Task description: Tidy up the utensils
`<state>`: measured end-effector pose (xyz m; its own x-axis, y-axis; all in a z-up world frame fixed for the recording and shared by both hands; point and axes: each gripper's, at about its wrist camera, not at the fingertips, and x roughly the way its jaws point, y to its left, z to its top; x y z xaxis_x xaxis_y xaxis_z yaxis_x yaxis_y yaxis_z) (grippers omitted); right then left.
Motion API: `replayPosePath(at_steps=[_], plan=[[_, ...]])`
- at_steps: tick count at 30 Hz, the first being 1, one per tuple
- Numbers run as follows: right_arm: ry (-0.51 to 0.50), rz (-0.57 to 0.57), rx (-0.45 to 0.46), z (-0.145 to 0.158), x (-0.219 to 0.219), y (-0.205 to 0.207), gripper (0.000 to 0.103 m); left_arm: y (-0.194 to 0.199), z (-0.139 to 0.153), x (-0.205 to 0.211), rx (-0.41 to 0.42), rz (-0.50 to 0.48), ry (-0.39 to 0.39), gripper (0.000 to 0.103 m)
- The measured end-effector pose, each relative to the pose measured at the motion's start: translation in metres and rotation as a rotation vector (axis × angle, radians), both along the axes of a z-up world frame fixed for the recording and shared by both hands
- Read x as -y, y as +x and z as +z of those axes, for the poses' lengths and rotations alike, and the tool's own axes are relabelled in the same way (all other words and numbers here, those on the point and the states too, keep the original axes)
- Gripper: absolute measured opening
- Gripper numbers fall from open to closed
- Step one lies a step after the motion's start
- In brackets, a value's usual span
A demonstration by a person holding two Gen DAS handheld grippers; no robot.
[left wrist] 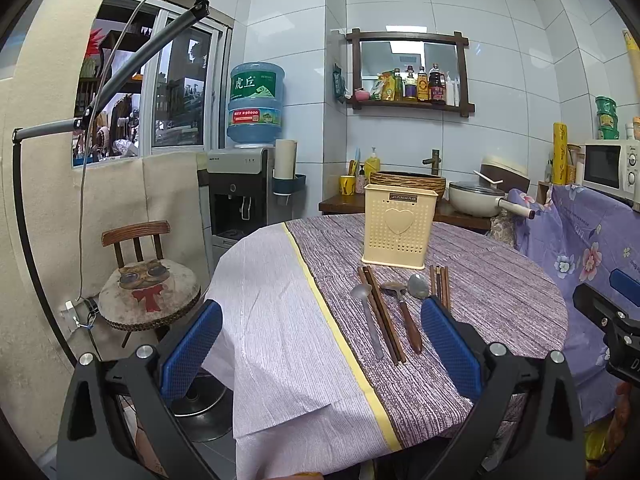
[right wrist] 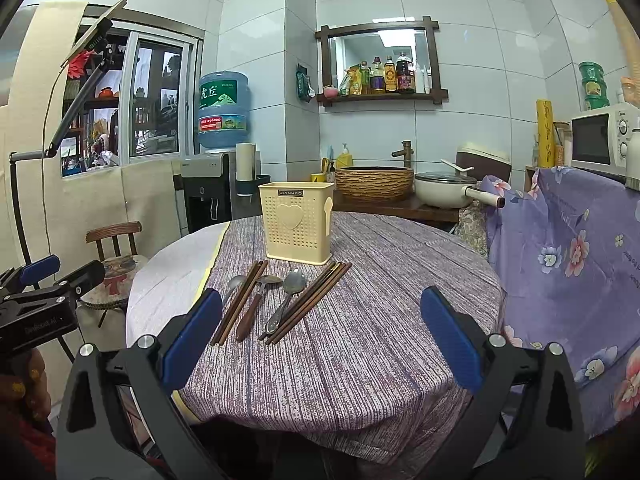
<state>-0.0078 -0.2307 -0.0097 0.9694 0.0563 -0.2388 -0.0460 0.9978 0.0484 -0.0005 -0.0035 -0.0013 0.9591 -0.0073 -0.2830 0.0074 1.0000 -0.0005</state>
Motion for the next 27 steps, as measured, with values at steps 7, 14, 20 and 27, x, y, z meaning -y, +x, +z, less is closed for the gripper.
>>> replayPosePath(at_steps=[7,14,20,27], plan=[[0.002,-0.002,-0.003,0.0000,-0.0002,-0.0005,0.098,0.0012,-0.0035,-0.0018,-0.005,-0.003,-0.003,0.098],[0.004,0.000,-0.002,-0.0004,0.0005,-0.0002,0.098,0.0012,-0.0046,-0.0018,-0.005,-0.003,-0.003,0.098],[0.004,-0.001,-0.004,-0.0001,0.0007,-0.0002,0.098,0.0013,-0.0050,-0.0017,-0.006,-0.004,-0.002,0.098],[0.006,-0.001,-0.007,0.0002,-0.0007,0.0007,0.098,0.0015,-0.0052,-0.0009,-0.007,-0.002,-0.002,0.098]])
